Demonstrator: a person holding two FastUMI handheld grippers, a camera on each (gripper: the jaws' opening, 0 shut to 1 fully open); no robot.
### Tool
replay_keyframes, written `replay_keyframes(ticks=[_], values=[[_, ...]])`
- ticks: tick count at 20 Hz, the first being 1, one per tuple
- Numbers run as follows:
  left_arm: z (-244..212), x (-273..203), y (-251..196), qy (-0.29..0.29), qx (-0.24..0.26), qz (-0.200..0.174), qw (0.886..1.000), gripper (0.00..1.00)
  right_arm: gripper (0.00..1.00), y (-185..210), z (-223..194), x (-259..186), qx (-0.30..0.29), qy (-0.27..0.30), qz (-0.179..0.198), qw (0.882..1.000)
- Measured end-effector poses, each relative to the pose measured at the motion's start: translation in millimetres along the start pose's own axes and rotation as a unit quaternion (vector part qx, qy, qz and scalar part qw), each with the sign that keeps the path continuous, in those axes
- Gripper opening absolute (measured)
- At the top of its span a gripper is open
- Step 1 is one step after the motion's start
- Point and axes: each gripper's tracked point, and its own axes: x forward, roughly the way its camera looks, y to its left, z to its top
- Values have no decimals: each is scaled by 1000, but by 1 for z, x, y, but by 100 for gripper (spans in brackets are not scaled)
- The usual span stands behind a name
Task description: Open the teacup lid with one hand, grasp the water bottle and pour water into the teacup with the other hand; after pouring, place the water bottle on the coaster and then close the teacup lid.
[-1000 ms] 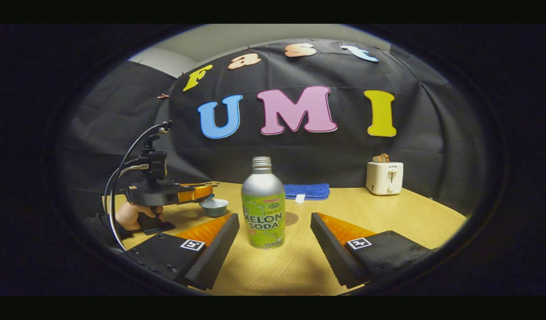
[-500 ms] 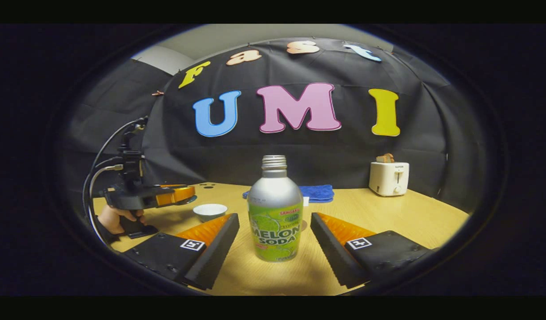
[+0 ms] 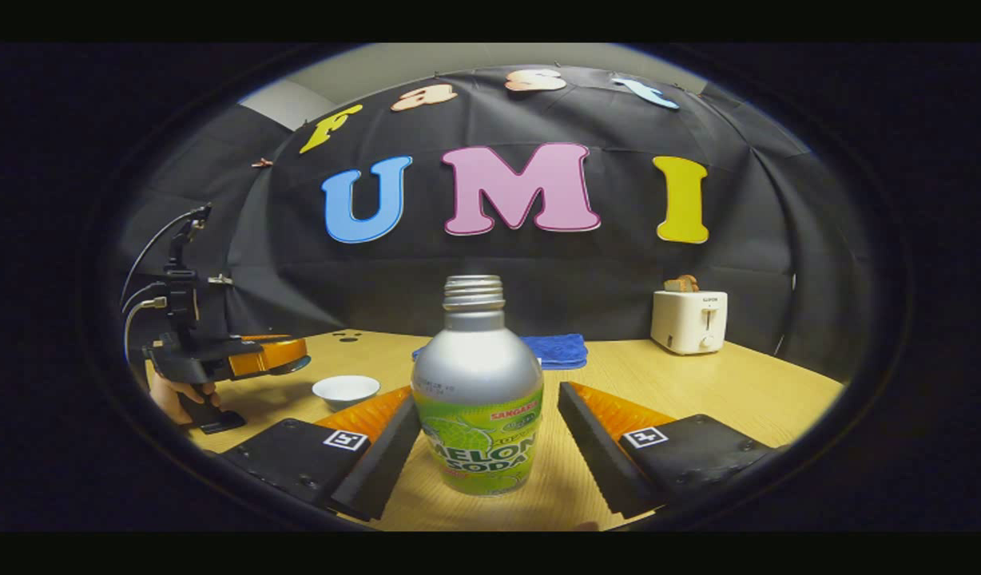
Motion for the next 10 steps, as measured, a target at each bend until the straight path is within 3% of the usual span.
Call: replay_keyframes(ticks=[3, 4, 7, 10], values=[[0, 1, 3, -1, 0, -2, 1000, 33, 99, 5, 0, 4, 0, 1, 11, 1000], [1, 1, 4, -1, 0, -2, 1000, 33, 91, 5, 0, 3, 0, 0, 11, 1000], [1, 1, 6, -3, 1, -9, 1000, 33, 83, 3, 0, 3, 0, -1, 10, 1000], [2, 1, 10, -4, 1, -15, 1000, 33, 83, 6, -1, 6, 1, 0, 17, 1000]])
